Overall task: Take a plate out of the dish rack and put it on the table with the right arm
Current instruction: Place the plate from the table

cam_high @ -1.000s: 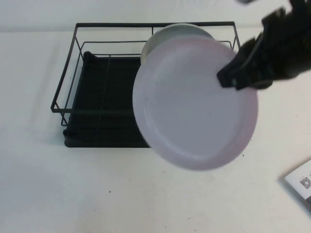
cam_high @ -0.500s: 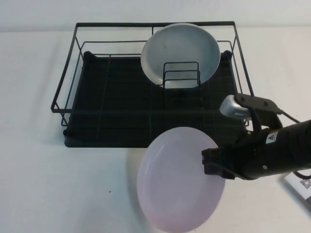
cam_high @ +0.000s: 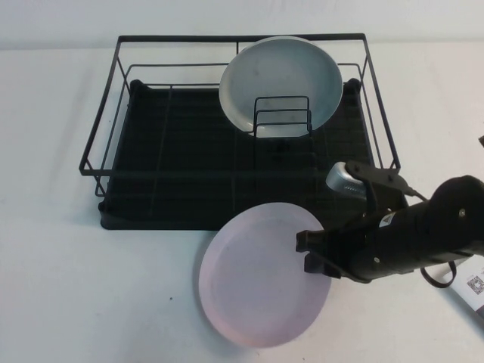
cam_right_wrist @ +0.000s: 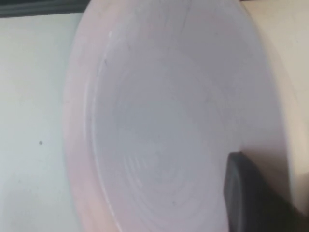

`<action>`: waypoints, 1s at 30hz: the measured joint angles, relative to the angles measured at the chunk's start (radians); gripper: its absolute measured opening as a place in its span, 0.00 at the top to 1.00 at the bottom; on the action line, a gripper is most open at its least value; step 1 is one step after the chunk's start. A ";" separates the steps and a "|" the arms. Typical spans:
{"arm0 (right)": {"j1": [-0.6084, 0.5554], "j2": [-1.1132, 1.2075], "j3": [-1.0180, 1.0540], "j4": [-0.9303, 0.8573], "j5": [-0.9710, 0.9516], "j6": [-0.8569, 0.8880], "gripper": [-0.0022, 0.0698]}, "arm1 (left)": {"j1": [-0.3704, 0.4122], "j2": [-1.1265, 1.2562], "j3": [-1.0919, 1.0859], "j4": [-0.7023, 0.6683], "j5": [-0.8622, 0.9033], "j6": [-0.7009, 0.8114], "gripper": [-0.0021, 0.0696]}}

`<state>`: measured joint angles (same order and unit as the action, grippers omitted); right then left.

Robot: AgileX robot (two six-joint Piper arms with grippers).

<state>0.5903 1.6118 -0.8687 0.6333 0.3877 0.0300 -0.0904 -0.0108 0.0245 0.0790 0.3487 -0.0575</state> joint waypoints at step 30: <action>-0.089 -0.214 -0.015 -0.330 0.231 -0.011 0.70 | 0.000 0.000 0.000 0.000 0.001 0.000 0.98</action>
<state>0.5018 1.3979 -0.8842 0.3030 0.6191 0.0189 -0.0904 -0.0108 0.0245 0.0790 0.3496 -0.0575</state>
